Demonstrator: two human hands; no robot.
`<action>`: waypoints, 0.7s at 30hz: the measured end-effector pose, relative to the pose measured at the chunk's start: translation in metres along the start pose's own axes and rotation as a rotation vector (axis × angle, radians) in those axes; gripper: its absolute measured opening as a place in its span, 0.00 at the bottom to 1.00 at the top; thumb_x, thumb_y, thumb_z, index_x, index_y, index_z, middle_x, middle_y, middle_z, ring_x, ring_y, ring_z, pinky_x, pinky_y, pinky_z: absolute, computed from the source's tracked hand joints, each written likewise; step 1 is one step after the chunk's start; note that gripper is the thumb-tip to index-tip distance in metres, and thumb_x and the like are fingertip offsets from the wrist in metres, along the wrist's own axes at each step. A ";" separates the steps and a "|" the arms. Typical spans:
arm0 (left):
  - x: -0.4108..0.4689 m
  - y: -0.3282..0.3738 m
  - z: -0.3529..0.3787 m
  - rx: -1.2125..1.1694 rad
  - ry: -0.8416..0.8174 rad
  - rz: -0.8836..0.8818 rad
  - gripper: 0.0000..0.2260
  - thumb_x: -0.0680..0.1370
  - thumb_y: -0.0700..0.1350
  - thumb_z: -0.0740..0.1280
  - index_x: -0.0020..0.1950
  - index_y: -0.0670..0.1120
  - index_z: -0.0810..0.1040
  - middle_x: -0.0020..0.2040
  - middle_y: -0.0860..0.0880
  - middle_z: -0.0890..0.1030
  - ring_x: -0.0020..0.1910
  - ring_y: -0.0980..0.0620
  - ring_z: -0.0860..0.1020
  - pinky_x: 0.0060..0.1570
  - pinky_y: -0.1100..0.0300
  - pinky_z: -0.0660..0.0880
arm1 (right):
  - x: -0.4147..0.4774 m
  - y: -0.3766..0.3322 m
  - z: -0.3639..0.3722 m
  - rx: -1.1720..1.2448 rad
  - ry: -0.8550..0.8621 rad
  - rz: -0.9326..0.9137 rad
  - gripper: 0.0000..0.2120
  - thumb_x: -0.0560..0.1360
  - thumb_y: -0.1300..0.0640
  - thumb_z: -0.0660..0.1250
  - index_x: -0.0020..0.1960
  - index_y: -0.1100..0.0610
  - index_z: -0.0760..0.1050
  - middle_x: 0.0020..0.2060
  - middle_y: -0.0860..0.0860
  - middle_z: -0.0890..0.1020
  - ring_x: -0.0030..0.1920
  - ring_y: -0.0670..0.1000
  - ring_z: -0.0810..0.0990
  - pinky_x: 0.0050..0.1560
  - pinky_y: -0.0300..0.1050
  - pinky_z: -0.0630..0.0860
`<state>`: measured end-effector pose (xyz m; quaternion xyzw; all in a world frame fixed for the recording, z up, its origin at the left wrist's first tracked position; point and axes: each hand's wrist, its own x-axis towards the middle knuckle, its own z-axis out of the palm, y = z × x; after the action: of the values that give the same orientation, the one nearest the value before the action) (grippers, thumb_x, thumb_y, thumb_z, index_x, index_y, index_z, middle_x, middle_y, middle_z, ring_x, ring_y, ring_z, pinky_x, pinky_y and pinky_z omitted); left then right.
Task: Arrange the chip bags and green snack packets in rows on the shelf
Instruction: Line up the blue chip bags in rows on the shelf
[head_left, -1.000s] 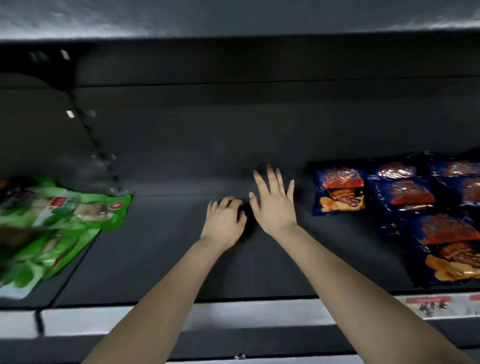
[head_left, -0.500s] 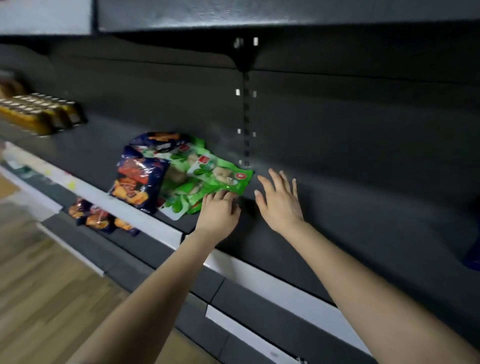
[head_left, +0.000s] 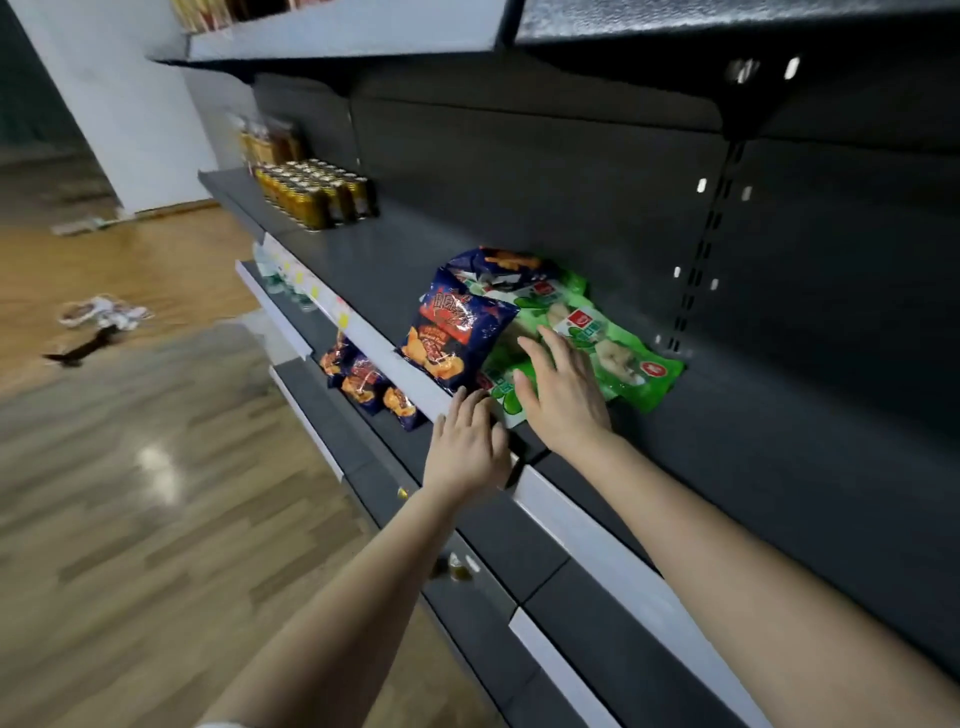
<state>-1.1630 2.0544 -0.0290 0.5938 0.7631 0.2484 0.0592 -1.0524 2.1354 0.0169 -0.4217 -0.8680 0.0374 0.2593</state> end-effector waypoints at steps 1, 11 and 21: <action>-0.001 0.001 0.002 -0.027 0.023 -0.002 0.24 0.77 0.53 0.43 0.66 0.47 0.67 0.74 0.50 0.62 0.76 0.50 0.50 0.71 0.48 0.55 | 0.004 -0.004 0.002 0.018 0.020 -0.017 0.21 0.80 0.51 0.57 0.71 0.57 0.67 0.73 0.55 0.63 0.69 0.59 0.66 0.68 0.57 0.64; -0.002 -0.004 0.008 -0.065 0.063 0.010 0.33 0.73 0.56 0.36 0.72 0.44 0.61 0.75 0.47 0.59 0.77 0.48 0.48 0.74 0.46 0.50 | 0.057 -0.037 0.016 0.088 0.030 -0.303 0.20 0.79 0.56 0.60 0.70 0.58 0.68 0.74 0.55 0.62 0.74 0.57 0.61 0.71 0.56 0.60; -0.001 -0.006 0.006 -0.088 0.071 0.029 0.30 0.73 0.56 0.38 0.68 0.44 0.65 0.74 0.49 0.60 0.77 0.50 0.47 0.73 0.49 0.49 | 0.098 -0.047 0.050 -0.085 -0.270 -0.192 0.34 0.79 0.42 0.56 0.78 0.54 0.47 0.78 0.56 0.46 0.77 0.58 0.43 0.75 0.54 0.41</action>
<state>-1.1660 2.0545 -0.0372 0.5925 0.7442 0.3035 0.0546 -1.1602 2.1866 0.0287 -0.3384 -0.9321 0.0318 0.1247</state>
